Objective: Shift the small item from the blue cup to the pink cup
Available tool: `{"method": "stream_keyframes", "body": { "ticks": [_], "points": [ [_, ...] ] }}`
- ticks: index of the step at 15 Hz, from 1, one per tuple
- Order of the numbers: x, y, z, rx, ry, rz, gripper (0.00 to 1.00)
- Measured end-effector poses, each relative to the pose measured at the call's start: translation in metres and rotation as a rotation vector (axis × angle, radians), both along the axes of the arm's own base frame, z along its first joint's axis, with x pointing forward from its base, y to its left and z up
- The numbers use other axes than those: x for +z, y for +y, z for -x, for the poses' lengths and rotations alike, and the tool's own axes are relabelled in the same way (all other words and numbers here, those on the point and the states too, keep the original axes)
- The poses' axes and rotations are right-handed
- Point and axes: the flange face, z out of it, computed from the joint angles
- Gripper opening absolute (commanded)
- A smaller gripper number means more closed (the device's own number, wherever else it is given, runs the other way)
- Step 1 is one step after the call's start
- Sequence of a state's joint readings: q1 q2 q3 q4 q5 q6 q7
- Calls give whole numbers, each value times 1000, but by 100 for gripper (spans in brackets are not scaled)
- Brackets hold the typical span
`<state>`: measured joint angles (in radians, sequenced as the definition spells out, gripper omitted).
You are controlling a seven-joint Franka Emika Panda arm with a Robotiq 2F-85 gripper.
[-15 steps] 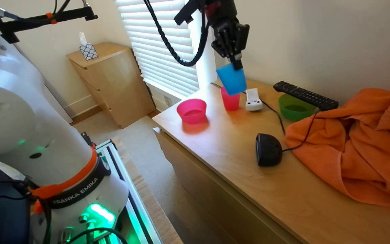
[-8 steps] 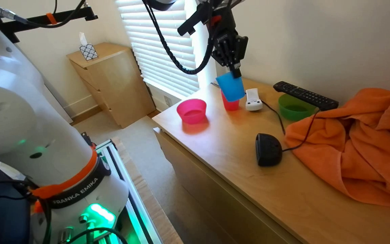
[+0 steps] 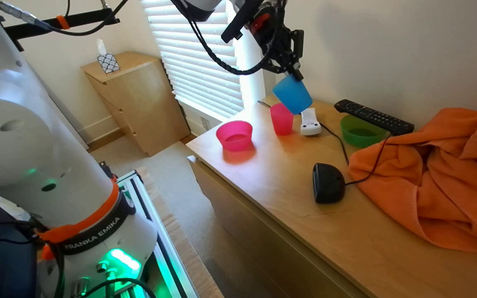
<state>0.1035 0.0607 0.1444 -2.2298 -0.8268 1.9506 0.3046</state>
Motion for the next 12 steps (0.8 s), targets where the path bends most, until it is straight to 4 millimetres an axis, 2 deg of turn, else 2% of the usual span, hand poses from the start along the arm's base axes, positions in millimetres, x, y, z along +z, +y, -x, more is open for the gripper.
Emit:
{"method": "stream_keyframes", "body": {
  "ticks": [4, 12],
  "points": [
    [-19, 26, -7, 90, 95, 164, 1],
    [-28, 59, -17, 192, 248, 391, 1]
  ]
}}
